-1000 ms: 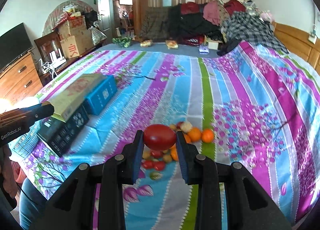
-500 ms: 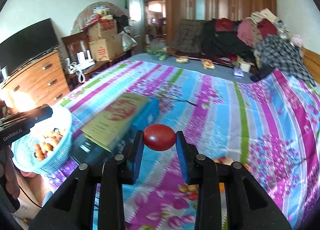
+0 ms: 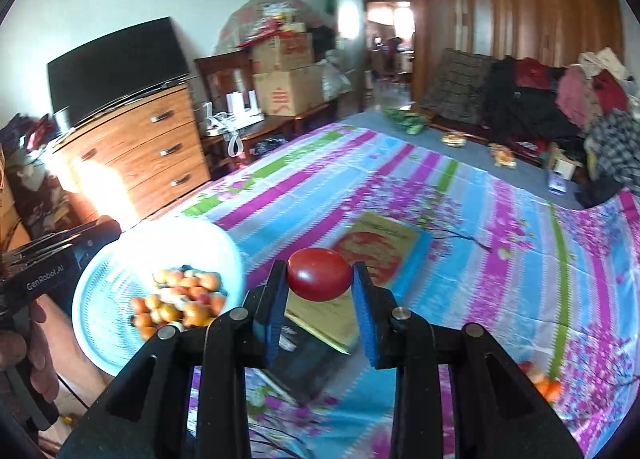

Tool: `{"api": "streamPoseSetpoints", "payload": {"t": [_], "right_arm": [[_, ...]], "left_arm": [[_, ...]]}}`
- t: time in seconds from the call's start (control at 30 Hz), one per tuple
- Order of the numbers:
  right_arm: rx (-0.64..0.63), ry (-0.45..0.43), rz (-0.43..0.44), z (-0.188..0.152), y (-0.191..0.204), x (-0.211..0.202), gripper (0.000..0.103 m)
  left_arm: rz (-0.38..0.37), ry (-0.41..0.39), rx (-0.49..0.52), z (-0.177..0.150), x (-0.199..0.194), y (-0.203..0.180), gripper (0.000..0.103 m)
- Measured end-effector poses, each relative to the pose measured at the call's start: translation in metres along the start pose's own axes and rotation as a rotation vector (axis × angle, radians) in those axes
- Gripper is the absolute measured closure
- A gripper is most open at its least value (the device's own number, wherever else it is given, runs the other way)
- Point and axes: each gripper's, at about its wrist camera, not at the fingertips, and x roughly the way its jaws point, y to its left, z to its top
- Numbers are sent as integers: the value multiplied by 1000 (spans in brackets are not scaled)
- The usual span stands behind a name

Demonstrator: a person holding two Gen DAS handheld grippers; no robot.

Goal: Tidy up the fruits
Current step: 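Carry the yellow fruit and tomato in both tools to the blue basket, then lower both tools into the basket and open them to release the fruit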

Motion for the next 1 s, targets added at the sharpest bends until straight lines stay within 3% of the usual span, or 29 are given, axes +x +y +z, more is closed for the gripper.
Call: {"api": "streamPoseSetpoints", "payload": {"t": [0.47,1.0], "right_arm": [[-86,103,152,30,100,59,67],[-139,284,188,12,158,133,67]], "left_arm": [[121,35,-120,-4,7,85,78],[170,149,-193,-20,34,144,78]]}}
